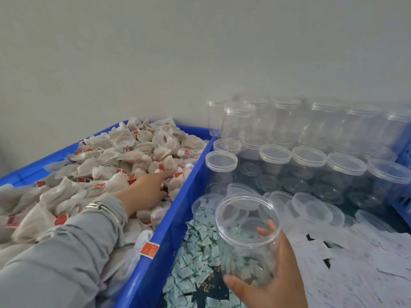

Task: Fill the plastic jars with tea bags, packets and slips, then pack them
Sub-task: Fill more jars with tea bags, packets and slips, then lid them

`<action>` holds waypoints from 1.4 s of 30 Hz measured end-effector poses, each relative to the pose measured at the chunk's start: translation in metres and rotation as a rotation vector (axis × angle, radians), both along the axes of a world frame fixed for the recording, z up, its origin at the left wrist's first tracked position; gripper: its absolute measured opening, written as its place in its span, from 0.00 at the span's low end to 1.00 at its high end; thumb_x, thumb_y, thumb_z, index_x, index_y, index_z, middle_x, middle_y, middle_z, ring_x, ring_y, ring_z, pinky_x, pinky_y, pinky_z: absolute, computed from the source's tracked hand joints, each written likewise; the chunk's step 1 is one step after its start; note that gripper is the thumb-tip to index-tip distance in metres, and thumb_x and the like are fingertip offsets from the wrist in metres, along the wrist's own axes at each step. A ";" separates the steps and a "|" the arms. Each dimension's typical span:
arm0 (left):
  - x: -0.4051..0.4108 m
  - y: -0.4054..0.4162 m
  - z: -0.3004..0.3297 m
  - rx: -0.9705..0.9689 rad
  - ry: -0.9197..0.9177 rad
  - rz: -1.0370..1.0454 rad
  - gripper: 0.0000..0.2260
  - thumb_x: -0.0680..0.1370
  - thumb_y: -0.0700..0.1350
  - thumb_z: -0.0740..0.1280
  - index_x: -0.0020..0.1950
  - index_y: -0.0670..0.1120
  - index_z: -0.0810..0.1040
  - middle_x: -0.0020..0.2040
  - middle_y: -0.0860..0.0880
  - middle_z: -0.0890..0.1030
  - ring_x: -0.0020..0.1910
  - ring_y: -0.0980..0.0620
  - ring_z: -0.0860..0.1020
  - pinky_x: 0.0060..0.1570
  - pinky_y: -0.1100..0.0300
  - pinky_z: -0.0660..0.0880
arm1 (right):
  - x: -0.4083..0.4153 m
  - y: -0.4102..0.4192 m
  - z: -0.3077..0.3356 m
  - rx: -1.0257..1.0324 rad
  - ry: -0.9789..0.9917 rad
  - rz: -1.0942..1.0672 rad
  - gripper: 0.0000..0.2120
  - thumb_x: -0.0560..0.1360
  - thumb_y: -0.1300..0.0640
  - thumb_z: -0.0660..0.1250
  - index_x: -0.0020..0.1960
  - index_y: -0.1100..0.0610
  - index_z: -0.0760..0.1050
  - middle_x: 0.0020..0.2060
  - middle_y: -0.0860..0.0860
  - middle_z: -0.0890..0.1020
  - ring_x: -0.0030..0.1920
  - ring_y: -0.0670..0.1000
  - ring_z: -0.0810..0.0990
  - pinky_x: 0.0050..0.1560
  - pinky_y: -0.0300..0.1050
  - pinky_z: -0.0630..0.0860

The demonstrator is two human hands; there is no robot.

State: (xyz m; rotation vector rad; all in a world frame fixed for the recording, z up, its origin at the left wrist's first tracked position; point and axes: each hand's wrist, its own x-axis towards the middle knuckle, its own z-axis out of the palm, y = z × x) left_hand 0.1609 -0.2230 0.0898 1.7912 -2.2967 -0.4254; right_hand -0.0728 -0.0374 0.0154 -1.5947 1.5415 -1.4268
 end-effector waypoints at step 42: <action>-0.009 0.013 0.047 -0.123 0.831 0.280 0.08 0.75 0.43 0.69 0.37 0.44 0.73 0.34 0.46 0.79 0.32 0.53 0.80 0.30 0.60 0.74 | 0.002 0.001 -0.003 0.105 -0.112 0.039 0.54 0.46 0.37 0.81 0.64 0.24 0.54 0.61 0.34 0.71 0.64 0.44 0.73 0.64 0.54 0.73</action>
